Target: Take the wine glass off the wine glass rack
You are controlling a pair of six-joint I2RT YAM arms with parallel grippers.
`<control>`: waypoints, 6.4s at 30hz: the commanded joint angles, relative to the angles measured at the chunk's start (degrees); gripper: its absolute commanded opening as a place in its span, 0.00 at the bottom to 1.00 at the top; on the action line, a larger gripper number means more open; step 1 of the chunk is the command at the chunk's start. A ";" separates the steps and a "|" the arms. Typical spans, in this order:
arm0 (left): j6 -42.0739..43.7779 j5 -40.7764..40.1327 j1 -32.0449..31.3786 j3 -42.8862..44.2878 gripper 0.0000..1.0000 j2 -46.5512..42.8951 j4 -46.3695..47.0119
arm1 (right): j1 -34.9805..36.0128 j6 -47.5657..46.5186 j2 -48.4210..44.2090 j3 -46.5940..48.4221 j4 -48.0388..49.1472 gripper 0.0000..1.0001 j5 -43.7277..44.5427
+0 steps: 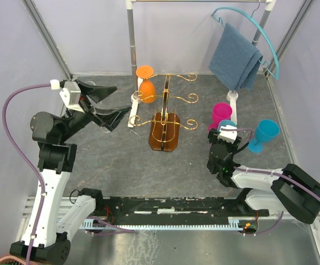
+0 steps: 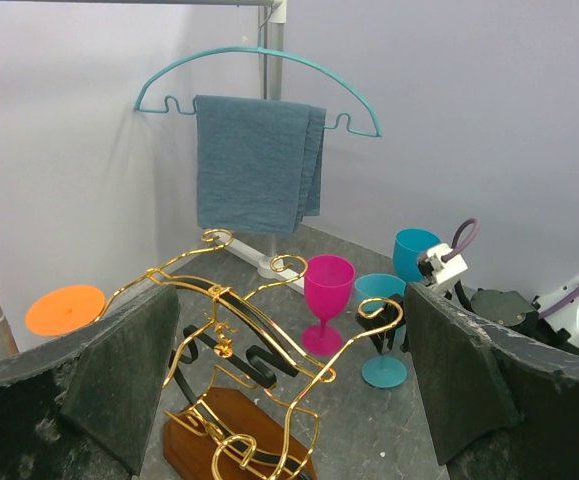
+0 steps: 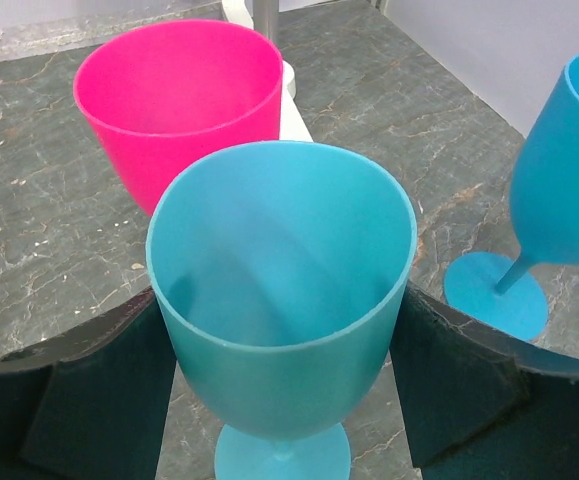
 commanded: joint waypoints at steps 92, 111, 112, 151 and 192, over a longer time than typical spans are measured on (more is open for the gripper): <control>-36.52 -18.75 -1.38 30.82 0.36 59.57 -5.80 | 22.49 -0.99 -43.67 22.11 -58.04 0.98 15.13; -36.33 -18.83 0.62 29.82 0.03 57.21 -4.24 | 22.49 -0.66 -46.69 21.19 -59.36 0.98 15.26; -36.18 -18.95 1.03 29.28 0.03 56.94 -4.17 | 22.49 -0.54 -46.80 21.06 -59.41 0.98 15.16; -48.04 -8.37 1.29 34.12 0.03 63.62 25.70 | 22.49 1.18 -44.07 21.62 -60.27 0.98 14.11; -13.44 33.23 -4.18 6.74 0.03 -1.44 28.41 | 6.27 65.36 -6.89 66.43 -57.48 1.00 -73.09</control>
